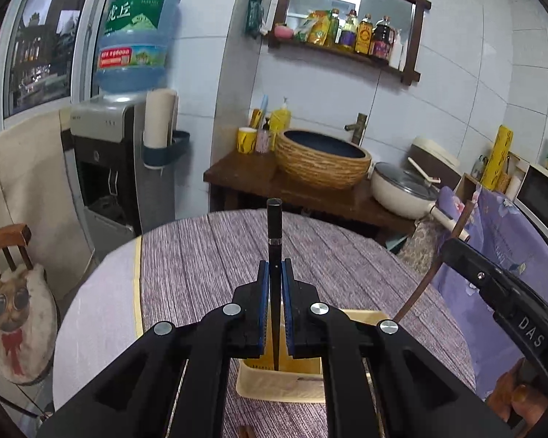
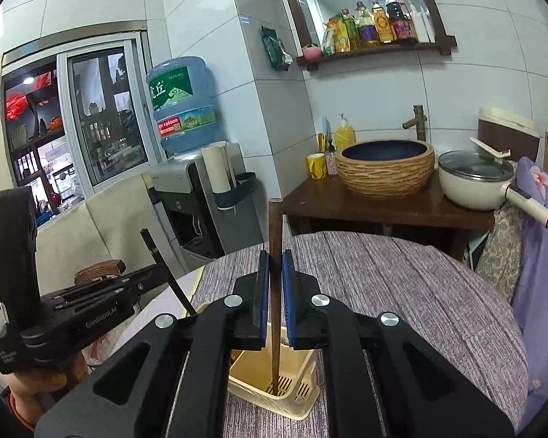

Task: Organize utensils
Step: 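Carry both chopsticks into the cream utensil holder and open both tools, then withdraw both tools from the holder back toward the remaining utensils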

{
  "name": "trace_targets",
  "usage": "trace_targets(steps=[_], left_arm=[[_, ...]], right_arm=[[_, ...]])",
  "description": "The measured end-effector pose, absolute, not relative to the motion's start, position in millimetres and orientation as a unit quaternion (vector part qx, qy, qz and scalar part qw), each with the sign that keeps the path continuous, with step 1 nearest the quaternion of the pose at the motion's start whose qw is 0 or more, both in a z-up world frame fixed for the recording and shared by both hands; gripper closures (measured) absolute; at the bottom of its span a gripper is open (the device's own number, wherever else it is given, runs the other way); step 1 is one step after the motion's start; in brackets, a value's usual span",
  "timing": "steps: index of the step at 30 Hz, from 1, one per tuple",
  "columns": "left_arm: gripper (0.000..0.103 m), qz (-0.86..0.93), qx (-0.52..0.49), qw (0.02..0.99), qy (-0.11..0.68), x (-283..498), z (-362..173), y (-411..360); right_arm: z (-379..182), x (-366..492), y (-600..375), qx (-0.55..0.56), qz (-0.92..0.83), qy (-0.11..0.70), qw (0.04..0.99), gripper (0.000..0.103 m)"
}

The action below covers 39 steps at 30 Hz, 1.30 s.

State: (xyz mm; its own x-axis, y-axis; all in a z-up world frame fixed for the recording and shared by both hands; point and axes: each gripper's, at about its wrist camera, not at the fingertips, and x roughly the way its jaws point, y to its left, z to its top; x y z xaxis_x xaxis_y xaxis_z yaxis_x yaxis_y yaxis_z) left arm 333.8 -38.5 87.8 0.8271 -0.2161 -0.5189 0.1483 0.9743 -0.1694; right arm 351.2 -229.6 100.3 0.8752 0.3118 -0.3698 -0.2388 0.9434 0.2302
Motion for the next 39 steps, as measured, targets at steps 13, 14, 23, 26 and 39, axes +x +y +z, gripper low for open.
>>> trace_targets(steps=[13, 14, 23, 26, 39], left_arm=[[0.095, -0.098, -0.054, 0.947, 0.301, 341.6, 66.9, -41.4], [0.095, -0.099, -0.056, 0.947, 0.302, 341.3, 67.5, -41.3], [0.038, -0.099, -0.059, 0.960, 0.254, 304.1, 81.1, -34.4], [0.024, -0.098, -0.066, 0.963, 0.243, 284.8, 80.0, -30.0], [0.021, -0.041, -0.022, 0.945, 0.324, 231.3, 9.1, 2.0]], right_arm=[[78.0, 363.1, -237.7, 0.115, 0.136, 0.222, 0.959, 0.095], [77.3, 363.5, -238.0, 0.117, 0.136, 0.221, 0.959, 0.095], [73.3, 341.0, -240.8, 0.108, 0.121, 0.200, 0.966, 0.052], [69.6, 324.8, -242.1, 0.097, 0.121, 0.197, 0.968, 0.052], [-3.2, 253.5, -264.2, 0.054, 0.073, 0.285, 0.954, 0.033]])
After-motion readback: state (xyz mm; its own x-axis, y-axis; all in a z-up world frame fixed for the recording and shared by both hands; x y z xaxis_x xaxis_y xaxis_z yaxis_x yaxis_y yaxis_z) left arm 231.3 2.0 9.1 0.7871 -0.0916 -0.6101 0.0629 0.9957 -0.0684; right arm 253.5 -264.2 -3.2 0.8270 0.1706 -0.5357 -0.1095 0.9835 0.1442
